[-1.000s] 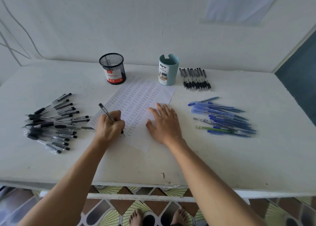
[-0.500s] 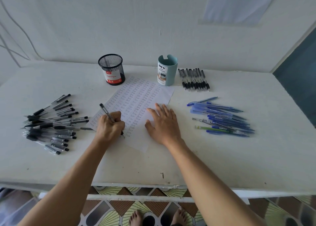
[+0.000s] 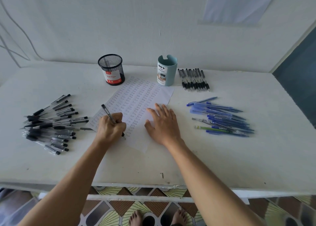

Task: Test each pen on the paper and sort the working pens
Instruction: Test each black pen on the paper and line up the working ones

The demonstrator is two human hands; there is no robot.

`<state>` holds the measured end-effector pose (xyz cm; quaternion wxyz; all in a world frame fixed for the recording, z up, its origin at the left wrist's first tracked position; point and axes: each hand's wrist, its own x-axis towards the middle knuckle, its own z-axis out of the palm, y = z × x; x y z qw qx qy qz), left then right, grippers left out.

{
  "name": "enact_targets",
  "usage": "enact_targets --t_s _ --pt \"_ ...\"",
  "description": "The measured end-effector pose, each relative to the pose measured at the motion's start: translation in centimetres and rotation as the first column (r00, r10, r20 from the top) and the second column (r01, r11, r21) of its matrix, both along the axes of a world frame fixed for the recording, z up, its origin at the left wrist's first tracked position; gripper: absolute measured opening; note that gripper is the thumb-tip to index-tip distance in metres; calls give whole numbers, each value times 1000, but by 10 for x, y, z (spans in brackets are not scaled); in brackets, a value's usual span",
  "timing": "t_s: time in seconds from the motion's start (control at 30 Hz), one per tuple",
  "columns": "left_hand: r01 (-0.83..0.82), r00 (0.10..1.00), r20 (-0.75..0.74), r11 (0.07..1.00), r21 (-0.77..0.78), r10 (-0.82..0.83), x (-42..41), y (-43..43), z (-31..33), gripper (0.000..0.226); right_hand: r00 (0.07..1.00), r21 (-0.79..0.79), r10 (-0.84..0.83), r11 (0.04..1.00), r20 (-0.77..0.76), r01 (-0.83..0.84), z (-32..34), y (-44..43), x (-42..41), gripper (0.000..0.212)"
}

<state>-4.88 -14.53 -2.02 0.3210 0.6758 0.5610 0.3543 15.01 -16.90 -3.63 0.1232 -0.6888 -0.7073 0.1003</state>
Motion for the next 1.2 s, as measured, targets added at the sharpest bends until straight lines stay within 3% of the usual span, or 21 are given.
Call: enact_targets --t_s 0.5,0.63,0.73,0.83,0.9,1.03,1.2 --pt "6 1000 -1 1000 25 -6 1 0 -3 25 1000 -5 2 1000 2 -2 0 0 0 56" --pt "10 997 72 1000 -20 -8 -1 3 -4 23 1000 -1 5 1000 -4 -5 0 1 0 56" --pt "9 978 210 998 -56 3 -4 5 -2 14 1000 -7 -2 1000 -12 2 0 2 0 55" --pt "18 887 459 990 -138 48 -3 8 1 6 998 -28 -7 1000 -57 6 2 3 3 54" --pt "2 840 534 983 -183 98 1 9 3 18 991 -47 -17 999 -129 11 5 6 6 53" --pt "-15 893 443 988 -152 81 2 10 4 44 971 -50 -52 998 -232 42 13 11 18 50" --pt "-40 969 239 996 -76 57 4 7 4 47 999 -47 -41 998 -6 41 18 7 42 55"
